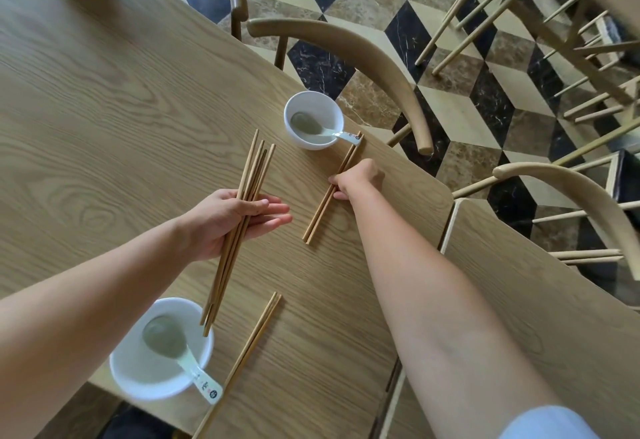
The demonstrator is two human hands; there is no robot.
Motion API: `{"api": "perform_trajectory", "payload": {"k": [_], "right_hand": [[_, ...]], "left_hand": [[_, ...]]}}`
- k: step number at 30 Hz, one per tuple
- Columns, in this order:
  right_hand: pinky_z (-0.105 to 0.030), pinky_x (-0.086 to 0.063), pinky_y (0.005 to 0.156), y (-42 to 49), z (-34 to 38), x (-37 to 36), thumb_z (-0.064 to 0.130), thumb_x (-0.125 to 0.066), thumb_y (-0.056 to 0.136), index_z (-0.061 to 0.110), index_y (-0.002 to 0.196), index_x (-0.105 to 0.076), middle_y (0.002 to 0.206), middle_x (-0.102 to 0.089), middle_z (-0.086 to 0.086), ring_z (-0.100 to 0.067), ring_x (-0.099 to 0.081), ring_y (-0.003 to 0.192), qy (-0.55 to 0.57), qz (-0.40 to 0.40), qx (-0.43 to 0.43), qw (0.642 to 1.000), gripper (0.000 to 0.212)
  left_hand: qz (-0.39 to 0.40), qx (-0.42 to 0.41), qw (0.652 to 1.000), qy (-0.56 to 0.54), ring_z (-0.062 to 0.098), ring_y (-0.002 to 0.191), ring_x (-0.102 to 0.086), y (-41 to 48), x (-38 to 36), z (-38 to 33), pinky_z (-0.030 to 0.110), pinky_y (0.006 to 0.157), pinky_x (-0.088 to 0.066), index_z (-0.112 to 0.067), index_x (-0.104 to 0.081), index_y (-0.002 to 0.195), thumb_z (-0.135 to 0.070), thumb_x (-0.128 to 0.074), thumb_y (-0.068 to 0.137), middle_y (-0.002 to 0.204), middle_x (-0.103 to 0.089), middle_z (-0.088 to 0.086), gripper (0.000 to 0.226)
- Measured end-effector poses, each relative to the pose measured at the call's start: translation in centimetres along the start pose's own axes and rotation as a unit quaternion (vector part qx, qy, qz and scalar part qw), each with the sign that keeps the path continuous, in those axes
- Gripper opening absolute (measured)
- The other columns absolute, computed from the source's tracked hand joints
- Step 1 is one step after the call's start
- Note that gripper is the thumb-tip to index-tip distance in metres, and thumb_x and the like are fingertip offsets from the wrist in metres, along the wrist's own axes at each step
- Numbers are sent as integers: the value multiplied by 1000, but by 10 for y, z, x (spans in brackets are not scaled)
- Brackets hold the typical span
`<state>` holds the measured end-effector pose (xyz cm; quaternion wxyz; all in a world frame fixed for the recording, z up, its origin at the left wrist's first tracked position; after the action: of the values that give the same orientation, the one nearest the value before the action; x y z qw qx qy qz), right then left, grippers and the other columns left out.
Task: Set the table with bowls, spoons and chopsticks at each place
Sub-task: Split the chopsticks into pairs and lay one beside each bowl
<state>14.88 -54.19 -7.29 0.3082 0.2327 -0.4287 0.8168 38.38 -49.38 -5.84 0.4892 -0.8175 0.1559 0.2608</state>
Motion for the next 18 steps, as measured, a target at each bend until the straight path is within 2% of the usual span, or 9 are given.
{"api": "perform_trajectory", "payload": {"k": [2, 3, 5, 6, 8, 10, 12, 15, 18], "right_hand": [[-18, -37, 25, -1, -1, 1, -6, -69, 84, -3, 84, -61, 61, -54, -11, -17, -49, 20, 32, -6, -23, 999, 8], [-17, -35, 24, -1, -2, 2, -4, -66, 86, -5, 89, -61, 71, -59, -10, -18, -51, 21, 39, 2, -27, 999, 6], [-16, -37, 24, -2, -2, 1, 3, -66, 87, 2, 116, -55, 99, -55, -5, -18, -58, 46, 17, 44, 3, 999, 30], [-15, -43, 31, -1, -3, 0, 6, -66, 86, 8, 130, -47, 112, -50, -5, -20, -59, 64, -1, 68, 22, 997, 48], [-21, -56, 61, 1, -7, 0, 12, -67, 86, 15, 142, -36, 137, -44, -10, -27, -60, 101, -26, 73, 30, 997, 64], [-27, -49, 76, 4, -10, -4, 14, -66, 87, 16, 144, -33, 145, -39, -12, -30, -55, 119, -17, 69, 29, 997, 65], [-30, -50, 81, 6, -9, -7, 14, -61, 91, 13, 141, -38, 142, -42, -11, -32, -55, 119, 1, 43, 16, 999, 56], [-46, -57, 88, 8, -2, -8, 8, -52, 96, 3, 125, -55, 129, -57, -15, -40, -63, 106, 106, -41, -41, 993, 29], [-51, -55, 90, 14, 1, -11, 7, -53, 96, 1, 121, -55, 124, -59, -17, -43, -65, 103, 118, -55, -45, 990, 27]], "left_hand": [[2, 0, 1000, 2, 35, 106, -71, 0, 1, 0, 30, 73, -62, 11, -58, 119, 1, -53, 97, 116, -72, 22, 25], [2, 0, 1000, 2, 35, 106, -71, -1, 1, 0, 29, 73, -62, 11, -58, 119, 1, -53, 97, 116, -72, 22, 25], [0, -1, 1000, 2, 35, 106, -71, -2, 1, 0, 28, 70, -62, 11, -58, 119, 1, -53, 97, 116, -72, 22, 25], [0, -2, 1000, 3, 35, 105, -71, -3, 1, 0, 28, 69, -62, 11, -59, 119, 2, -53, 97, 116, -72, 22, 25], [-1, -3, 1000, 3, 34, 105, -72, -5, 0, 1, 28, 69, -62, 11, -59, 119, 2, -53, 97, 115, -72, 22, 24], [-2, -3, 1000, 6, 34, 105, -72, -8, -1, 1, 29, 72, -63, 11, -58, 118, 2, -53, 97, 115, -72, 22, 24], [0, -1, 1000, 6, 34, 105, -71, -10, -1, 1, 30, 74, -63, 12, -58, 118, 2, -53, 97, 115, -72, 22, 24], [0, -1, 1000, 6, 34, 106, -71, -11, 1, 2, 29, 74, -62, 11, -58, 118, 2, -54, 96, 116, -72, 22, 24], [-4, 0, 1000, 3, 34, 105, -72, -11, 4, 3, 29, 72, -63, 11, -58, 119, 2, -54, 96, 115, -72, 22, 25]]}}
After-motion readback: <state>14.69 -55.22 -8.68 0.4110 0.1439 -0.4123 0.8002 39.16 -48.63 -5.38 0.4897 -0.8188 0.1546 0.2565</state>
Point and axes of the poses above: each hand's wrist, its own y-axis towards the middle knuckle, its own x-axis out of the back of the hand, z = x × y, the point moved 2 cm from there along y, towards the middle knuckle
